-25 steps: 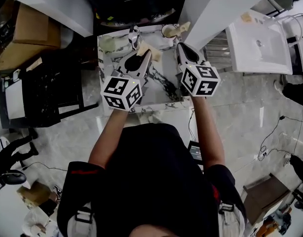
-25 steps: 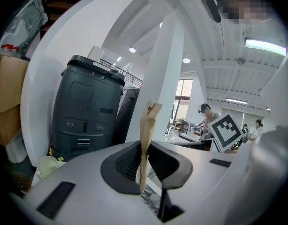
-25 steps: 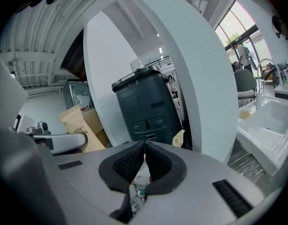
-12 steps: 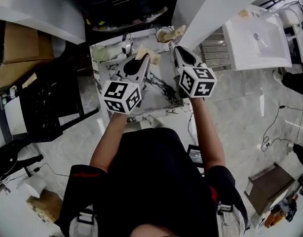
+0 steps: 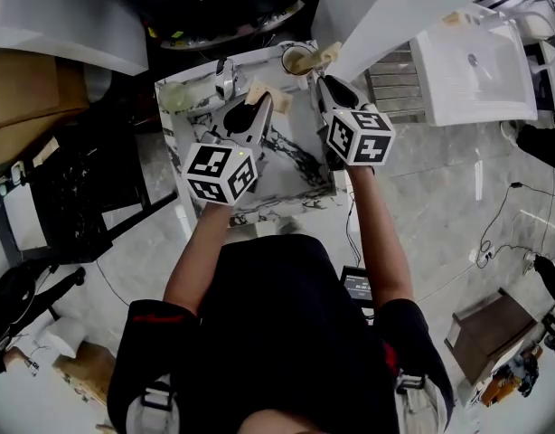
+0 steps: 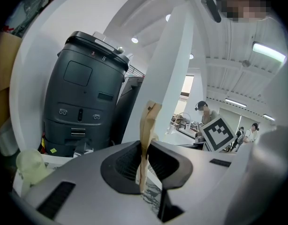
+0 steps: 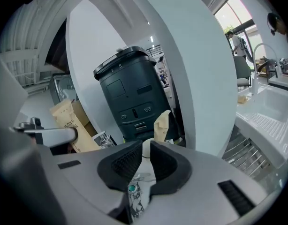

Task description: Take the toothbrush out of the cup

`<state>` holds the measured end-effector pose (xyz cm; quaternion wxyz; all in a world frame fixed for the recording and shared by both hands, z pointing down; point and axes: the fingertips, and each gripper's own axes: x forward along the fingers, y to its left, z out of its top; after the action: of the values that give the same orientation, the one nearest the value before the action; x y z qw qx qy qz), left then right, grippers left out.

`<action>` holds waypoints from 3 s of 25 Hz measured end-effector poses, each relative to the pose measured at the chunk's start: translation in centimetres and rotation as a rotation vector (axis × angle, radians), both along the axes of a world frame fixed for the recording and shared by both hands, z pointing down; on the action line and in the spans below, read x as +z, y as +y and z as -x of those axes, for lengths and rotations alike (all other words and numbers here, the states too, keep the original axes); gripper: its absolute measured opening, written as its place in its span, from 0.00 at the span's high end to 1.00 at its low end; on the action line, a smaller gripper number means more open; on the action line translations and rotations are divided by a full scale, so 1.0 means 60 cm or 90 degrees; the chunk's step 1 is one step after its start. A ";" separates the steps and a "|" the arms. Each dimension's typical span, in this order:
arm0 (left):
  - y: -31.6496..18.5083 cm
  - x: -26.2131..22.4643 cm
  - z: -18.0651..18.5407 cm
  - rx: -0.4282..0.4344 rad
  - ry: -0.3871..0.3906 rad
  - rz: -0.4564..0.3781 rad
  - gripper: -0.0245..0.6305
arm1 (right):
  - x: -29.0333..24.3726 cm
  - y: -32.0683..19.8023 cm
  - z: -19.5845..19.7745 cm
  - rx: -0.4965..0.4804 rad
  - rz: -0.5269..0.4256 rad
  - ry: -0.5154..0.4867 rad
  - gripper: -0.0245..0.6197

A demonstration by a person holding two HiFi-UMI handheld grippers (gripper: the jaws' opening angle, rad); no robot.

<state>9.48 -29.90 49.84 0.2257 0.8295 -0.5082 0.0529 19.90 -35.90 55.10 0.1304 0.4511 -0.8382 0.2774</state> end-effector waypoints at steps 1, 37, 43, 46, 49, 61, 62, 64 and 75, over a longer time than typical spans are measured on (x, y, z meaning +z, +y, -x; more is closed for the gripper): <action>-0.001 0.002 0.001 -0.001 0.000 0.002 0.88 | 0.005 -0.003 0.000 -0.001 0.003 0.000 0.90; -0.020 0.009 0.024 -0.006 -0.017 0.018 0.88 | 0.102 -0.101 0.034 0.009 0.073 0.050 0.75; -0.022 0.010 0.020 -0.004 -0.017 0.019 0.88 | 0.102 -0.106 0.030 0.013 0.065 0.057 0.77; -0.022 0.010 0.022 -0.005 -0.017 0.019 0.88 | 0.100 -0.104 0.034 0.004 0.060 0.067 0.80; -0.022 0.007 0.023 -0.005 -0.017 0.018 0.88 | 0.096 -0.100 0.037 -0.003 0.058 0.069 0.81; -0.019 -0.016 0.034 -0.020 -0.022 -0.003 0.88 | 0.043 -0.094 0.035 -0.015 0.015 0.059 0.82; -0.018 -0.018 0.033 -0.020 -0.023 -0.006 0.88 | 0.037 -0.094 0.036 -0.017 0.009 0.059 0.82; -0.016 -0.023 0.033 -0.021 -0.024 -0.011 0.88 | 0.024 -0.093 0.036 -0.019 -0.001 0.058 0.83; 0.010 -0.055 0.028 -0.028 -0.025 -0.039 0.88 | -0.062 -0.057 0.034 -0.023 -0.064 0.035 0.84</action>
<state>7.83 -29.28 46.57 0.1914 0.8234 -0.5319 0.0491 17.85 -39.33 51.39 0.1357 0.4491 -0.8553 0.2199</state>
